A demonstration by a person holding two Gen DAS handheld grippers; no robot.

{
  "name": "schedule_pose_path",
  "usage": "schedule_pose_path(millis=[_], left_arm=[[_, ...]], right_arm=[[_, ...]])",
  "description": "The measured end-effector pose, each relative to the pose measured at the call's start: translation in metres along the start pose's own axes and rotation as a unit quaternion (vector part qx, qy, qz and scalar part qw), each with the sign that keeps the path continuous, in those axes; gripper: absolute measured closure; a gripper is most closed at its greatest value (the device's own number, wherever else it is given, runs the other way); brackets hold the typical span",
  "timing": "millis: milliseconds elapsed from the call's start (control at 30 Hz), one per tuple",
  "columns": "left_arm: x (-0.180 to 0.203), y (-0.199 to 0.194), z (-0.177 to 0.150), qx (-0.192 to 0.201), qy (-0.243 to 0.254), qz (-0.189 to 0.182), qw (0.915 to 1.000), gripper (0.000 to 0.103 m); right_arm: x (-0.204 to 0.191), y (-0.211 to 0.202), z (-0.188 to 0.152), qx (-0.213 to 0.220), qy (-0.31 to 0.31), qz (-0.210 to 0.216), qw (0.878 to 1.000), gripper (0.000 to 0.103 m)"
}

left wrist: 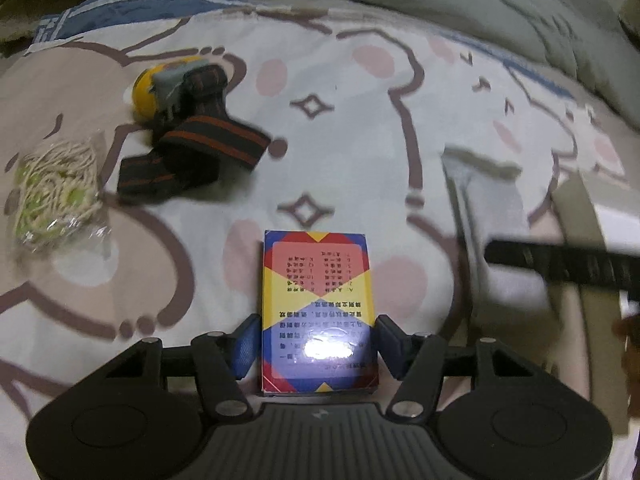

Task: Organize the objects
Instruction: 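Carry the card box and silver packet with both tools over the white box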

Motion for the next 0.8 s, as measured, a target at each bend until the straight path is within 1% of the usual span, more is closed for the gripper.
schedule_pose_path(millis=[100,233,300,333,400,533,700,800], left_arm=[[-0.002,-0.004,-0.011,-0.003,0.016,0.000,0.9999,0.041],[-0.008,-0.008,-0.020,0.001,0.017,-0.010,0.9998,0.041],[-0.011,-0.009,-0.022,0.003,0.013,-0.018,0.9998,0.041],[-0.012,-0.009,-0.022,0.003,0.009,-0.022,0.9997,0.041],[-0.014,-0.008,-0.020,0.001,0.000,-0.025,0.9997,0.040],[-0.012,-0.006,-0.017,-0.001,-0.008,-0.021,0.9997,0.040],[-0.011,-0.003,-0.015,-0.001,-0.011,-0.013,0.9999,0.041],[-0.008,-0.003,-0.015,-0.001,-0.006,-0.005,1.0000,0.042]], right_arm=[[-0.005,0.007,-0.001,-0.004,0.012,0.000,1.000,0.023],[-0.012,0.018,-0.003,-0.006,-0.005,-0.028,1.000,0.023],[-0.016,0.021,-0.004,-0.010,-0.029,-0.039,0.999,0.028],[-0.018,0.022,-0.005,-0.012,-0.047,-0.048,0.998,0.034],[-0.023,0.022,-0.007,-0.016,-0.079,-0.059,0.995,0.038],[-0.027,0.016,-0.013,-0.033,-0.113,-0.051,0.992,0.044],[-0.036,0.006,-0.029,-0.053,-0.165,-0.040,0.984,0.046],[-0.042,0.000,-0.037,-0.057,-0.188,-0.035,0.980,0.047]])
Point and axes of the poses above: each gripper's, at about its wrist camera, not at the fingertips, and y roughly the way its jaws point, x to its right, z to its top, the point moved 5 cm from there along y, roughly the way its jaws point, and after that the axes turned 5 degrees about -y, right-handed, at the moved point
